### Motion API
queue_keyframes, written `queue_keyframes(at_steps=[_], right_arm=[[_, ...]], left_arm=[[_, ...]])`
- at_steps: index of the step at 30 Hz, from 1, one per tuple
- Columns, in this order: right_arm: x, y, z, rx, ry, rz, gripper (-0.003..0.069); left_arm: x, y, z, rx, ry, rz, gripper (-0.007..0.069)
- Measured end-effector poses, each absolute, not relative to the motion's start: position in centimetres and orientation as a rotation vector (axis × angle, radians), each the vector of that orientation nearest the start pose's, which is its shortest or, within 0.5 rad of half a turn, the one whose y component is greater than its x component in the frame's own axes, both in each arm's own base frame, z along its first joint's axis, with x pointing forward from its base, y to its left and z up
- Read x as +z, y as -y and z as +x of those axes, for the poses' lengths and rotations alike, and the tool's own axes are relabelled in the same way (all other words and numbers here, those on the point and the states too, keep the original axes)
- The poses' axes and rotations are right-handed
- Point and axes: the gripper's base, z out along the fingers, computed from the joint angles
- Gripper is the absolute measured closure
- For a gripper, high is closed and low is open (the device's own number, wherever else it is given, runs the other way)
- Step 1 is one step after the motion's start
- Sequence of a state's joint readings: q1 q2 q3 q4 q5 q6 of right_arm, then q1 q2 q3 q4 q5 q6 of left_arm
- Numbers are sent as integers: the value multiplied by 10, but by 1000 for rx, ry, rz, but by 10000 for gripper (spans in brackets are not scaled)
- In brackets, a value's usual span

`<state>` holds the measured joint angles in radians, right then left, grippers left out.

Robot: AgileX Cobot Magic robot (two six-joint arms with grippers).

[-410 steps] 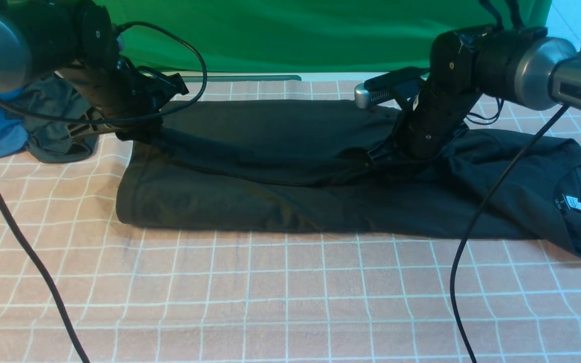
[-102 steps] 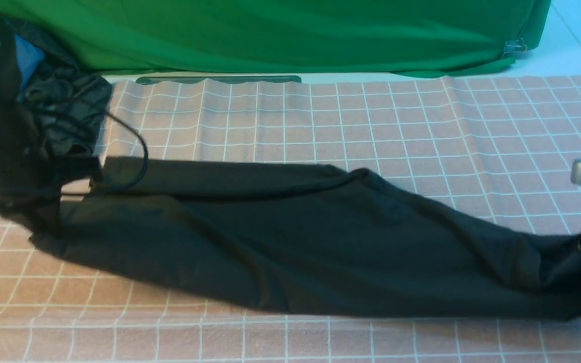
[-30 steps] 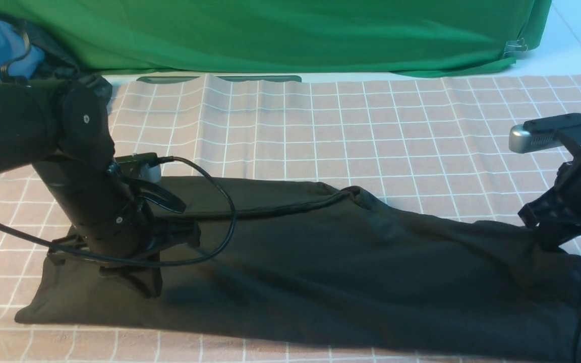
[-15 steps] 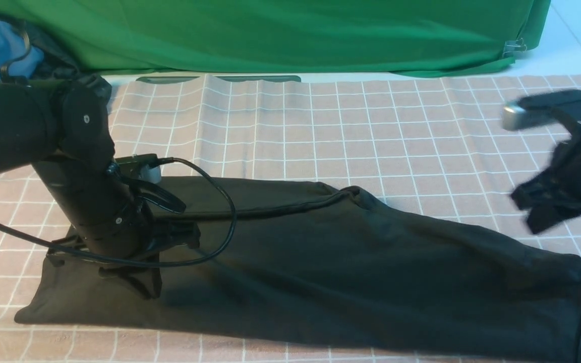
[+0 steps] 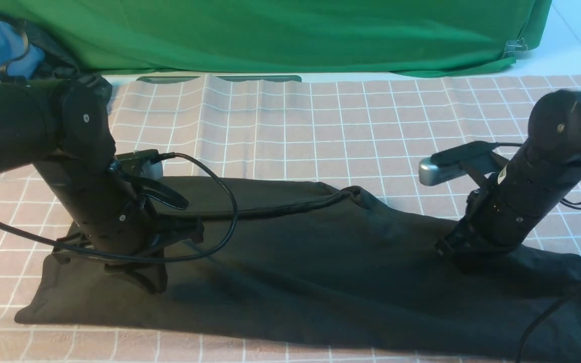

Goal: Fold a long-sleeved shirt over a pink coffee tablecloth.
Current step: 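Pull the folded dark garment lengthwise by its ends to straighten it flat on the table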

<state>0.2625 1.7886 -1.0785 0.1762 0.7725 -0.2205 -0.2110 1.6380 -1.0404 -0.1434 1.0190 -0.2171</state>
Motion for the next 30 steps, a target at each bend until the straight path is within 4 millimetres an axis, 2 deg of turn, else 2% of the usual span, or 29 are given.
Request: queue_keyframes(at_steps=[10,13,16,20,21,24,25,27,29,30], right_arm=[[173,-59,335,135,-2844,-367,623],[172,-48,337,126,-2851,-321,623],[177,-45,333,131,-2869,-317,623],[207,-64,322,204,-2796,-360,623],[219,-80,317,254,-2738,-410,623],[227,-103,313,302,-2659,-496,623],[227,-108,312,311,-2652,-515,623],[214,-123,311,330,-2678,-570,623],[201,-127,313,331,-2714,-581,623],[188,-128,317,327,-2746,-580,623]], left_arm=[[209,72,282,-206,-3124,-125,610],[209,72,282,-206,-3124,-125,610],[209,72,282,-206,-3124,-125,610],[209,72,282,-206,-3122,-125,610],[209,72,283,-207,-3116,-126,610],[209,73,284,-221,-3099,-131,610],[209,73,284,-223,-3096,-132,610],[209,74,285,-233,-3090,-146,610],[209,74,285,-236,-3090,-148,610],[209,74,285,-235,-3085,-149,610]])
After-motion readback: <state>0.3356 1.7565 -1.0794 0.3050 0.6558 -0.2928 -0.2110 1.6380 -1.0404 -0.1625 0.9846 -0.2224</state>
